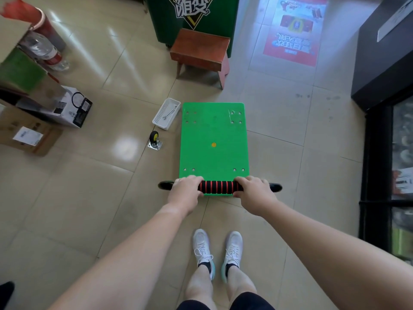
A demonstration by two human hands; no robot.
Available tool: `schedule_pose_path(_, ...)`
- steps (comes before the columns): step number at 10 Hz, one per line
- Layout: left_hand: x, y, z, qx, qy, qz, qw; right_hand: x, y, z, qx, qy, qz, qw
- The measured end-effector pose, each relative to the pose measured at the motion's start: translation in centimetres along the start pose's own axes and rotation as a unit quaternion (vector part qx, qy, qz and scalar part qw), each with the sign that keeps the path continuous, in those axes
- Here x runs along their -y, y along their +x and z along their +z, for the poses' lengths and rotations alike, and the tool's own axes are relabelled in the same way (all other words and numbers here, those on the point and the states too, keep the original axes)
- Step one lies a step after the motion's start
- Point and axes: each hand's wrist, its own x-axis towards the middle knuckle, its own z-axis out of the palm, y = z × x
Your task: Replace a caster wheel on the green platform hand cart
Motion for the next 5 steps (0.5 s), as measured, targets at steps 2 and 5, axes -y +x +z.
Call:
schedule_pose_path(2, -0.3, -0.3, -0.3, 0.007, 0.005, 0.002, 1.000, 0.1, -0.4, 0.0, 0.002, 0.002, 0.000, 1.000)
schedule_pose_path(5, 0.2, -3.5, 0.2, -0.037, -0.009, 0.008, 0.999, 0.1, -2.5, 0.1, -0.029, 0.023, 0.021, 0.999)
